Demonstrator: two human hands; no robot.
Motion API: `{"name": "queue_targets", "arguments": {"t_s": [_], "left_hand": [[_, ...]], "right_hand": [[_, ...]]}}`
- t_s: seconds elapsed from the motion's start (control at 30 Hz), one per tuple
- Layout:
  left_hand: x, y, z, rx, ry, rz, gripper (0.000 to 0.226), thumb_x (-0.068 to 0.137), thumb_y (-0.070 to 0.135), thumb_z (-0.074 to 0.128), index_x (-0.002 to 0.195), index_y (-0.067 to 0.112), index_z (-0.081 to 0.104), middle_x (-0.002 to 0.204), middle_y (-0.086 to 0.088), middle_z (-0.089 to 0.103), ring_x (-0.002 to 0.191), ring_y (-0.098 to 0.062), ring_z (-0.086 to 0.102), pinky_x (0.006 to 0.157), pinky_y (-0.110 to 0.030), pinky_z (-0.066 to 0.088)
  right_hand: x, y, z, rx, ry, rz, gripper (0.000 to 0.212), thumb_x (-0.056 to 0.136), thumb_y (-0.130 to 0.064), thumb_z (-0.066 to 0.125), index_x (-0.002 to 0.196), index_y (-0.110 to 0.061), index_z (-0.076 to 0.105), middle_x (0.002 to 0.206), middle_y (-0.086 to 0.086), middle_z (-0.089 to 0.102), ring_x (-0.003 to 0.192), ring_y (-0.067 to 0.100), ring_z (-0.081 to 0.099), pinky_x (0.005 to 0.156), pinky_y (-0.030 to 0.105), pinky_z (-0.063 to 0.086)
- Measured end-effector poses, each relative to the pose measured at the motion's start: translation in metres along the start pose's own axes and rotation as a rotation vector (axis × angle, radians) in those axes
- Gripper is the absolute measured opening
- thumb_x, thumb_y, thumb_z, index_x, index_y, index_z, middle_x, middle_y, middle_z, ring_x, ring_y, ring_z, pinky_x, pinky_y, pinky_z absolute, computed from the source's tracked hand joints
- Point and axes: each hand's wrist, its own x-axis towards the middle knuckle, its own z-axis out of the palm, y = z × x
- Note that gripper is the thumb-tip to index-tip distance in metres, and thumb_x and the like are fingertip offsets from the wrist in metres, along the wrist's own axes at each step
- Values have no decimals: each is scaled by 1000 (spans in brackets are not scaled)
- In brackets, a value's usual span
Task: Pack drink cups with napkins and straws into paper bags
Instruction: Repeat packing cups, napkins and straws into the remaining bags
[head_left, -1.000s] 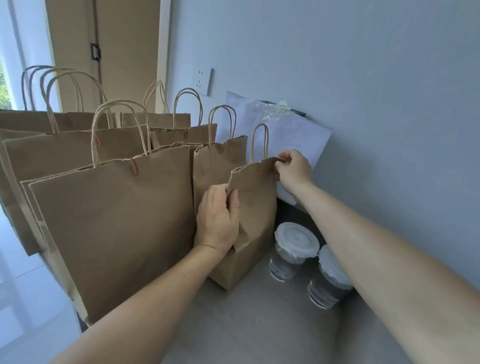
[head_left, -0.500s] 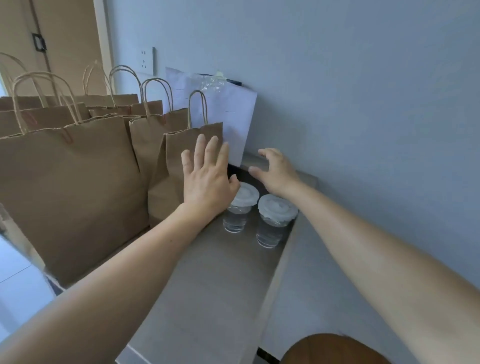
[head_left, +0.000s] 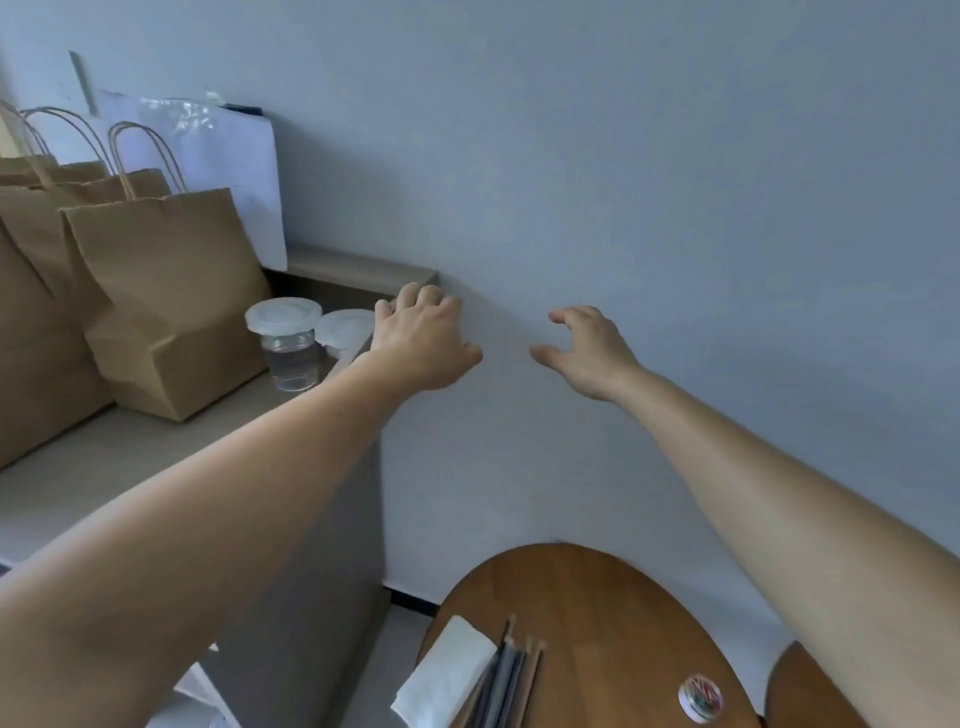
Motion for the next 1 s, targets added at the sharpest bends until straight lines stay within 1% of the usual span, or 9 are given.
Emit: {"name": "queue_targets", "arguments": {"t_s": [0.17, 0.3, 0.5, 0.73, 0.87, 1.0], "left_hand": [[-11, 60, 31, 6, -117, 96, 63, 90, 52, 48, 142, 18, 42, 149, -6, 38, 142, -28, 25, 109, -48, 26], [-10, 94, 55, 13, -205, 195, 66, 91, 54, 48, 146, 19, 38, 153, -6, 35, 142, -29, 27, 110, -49, 27], [-2, 147, 90, -73, -306, 351, 67, 92, 53, 48, 149, 18, 35, 155, -8, 33, 143, -30, 26, 113, -50, 26], [-25, 228, 139, -176, -448, 524, 64, 92, 51, 49, 147, 19, 37, 152, -7, 36, 141, -29, 29, 110, -47, 28], [-38, 270, 157, -198, -528, 585, 67, 93, 51, 49, 149, 19, 34, 153, -7, 34, 141, -30, 28, 111, -48, 28], [-41, 316, 172, -229, -552, 622, 67, 93, 50, 49, 150, 19, 33, 155, -8, 33, 142, -30, 27, 111, -49, 28]], "right_hand": [[-39, 69, -12, -3, -27, 153, 67, 91, -46, 64, 146, -14, 42, 152, 6, 36, 141, 24, 33, 112, 35, 29], [-67, 107, -12, -9, -57, 248, 67, 90, -47, 64, 145, -15, 43, 152, 6, 34, 141, 24, 31, 112, 38, 30], [-114, 154, -22, -25, -72, 439, 67, 91, -48, 62, 146, -17, 41, 153, 4, 32, 142, 23, 29, 112, 38, 30], [-181, 203, -32, -44, 2, 635, 65, 91, -47, 62, 145, -17, 43, 151, 3, 36, 139, 22, 34, 109, 34, 31], [-219, 239, -37, -40, 23, 737, 62, 92, -45, 60, 145, -16, 43, 150, 4, 38, 137, 22, 37, 109, 36, 34], [-253, 291, -43, -15, 109, 824, 59, 93, -44, 59, 142, -14, 46, 148, 5, 42, 128, 22, 48, 101, 32, 39]]}}
